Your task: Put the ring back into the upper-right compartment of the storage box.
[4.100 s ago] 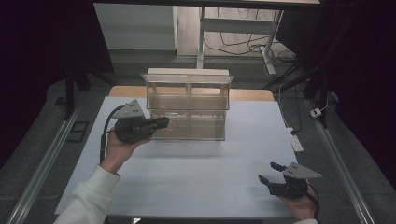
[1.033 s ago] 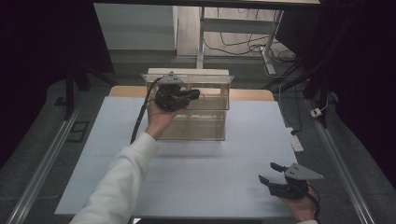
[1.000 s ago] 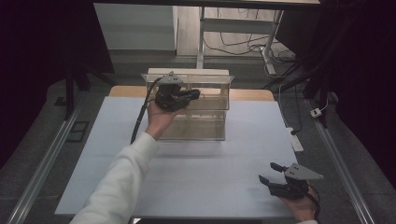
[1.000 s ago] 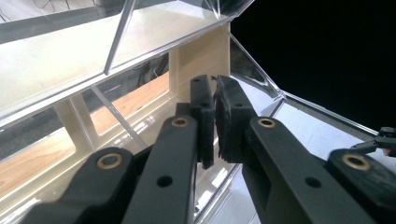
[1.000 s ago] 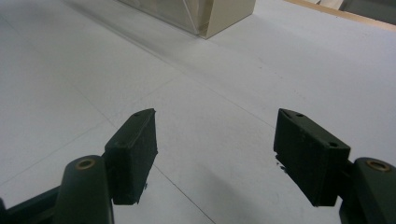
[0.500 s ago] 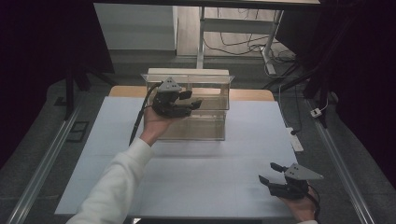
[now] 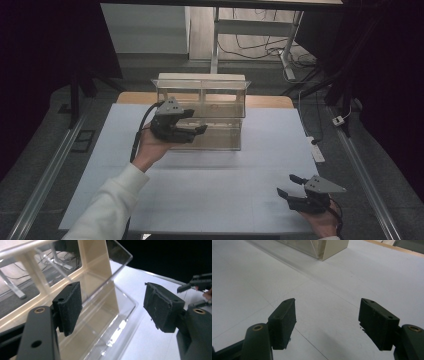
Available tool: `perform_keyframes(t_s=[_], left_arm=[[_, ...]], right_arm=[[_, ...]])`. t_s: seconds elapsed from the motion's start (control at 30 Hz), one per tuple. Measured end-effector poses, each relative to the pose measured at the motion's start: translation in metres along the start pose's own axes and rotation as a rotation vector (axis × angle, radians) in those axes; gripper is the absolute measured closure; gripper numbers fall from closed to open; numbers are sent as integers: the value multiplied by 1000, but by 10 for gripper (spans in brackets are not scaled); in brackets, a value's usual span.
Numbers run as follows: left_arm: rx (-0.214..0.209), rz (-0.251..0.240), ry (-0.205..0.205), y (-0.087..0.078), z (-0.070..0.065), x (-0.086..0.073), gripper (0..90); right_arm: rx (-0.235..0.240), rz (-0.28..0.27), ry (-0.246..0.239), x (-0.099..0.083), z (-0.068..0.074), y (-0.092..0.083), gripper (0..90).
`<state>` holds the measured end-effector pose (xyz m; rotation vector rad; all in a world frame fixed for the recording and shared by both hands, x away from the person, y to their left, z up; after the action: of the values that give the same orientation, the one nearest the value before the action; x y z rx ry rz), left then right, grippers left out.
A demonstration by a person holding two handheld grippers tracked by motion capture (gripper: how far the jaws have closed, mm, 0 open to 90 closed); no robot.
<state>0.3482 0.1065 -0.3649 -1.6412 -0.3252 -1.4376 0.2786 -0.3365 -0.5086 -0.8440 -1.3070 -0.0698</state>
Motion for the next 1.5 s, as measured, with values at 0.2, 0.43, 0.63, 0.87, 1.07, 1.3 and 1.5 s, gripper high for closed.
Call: perform_keyframes(t_s=[0.2,0.43,0.63,0.87,1.07,1.3,1.5], left_arm=[[-6,19,-17,-17,-2,-23,276],[33,51,-35,-33,-1,-72,264],[96,100,-47,-48,4,-116,260],[123,142,-90,-64,12,-160,261],[109,173,-110,-74,10,-181,256],[115,205,-134,-84,5,-208,253],[129,193,-143,-86,7,-207,250]], right_arm=[[2,-3,-3,1,1,0,297],[3,-1,-1,0,1,-1,297],[-2,1,2,0,-1,0,297],[-1,1,3,0,-1,0,297],[-11,4,1,1,-2,-1,297],[-10,6,0,1,-3,0,297],[-2,-13,-2,4,-1,-1,296]])
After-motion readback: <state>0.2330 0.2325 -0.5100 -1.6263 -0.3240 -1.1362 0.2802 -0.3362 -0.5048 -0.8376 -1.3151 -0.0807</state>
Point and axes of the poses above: each handheld gripper's, and its own axes: y roughly forward along the jaws, x roughly out of its top, z roughly to its left, the point moved 1 cm from there along y, roughly forward along the jaws, and after that the axes turned 11 degrees about x, right-handed, at the moved point
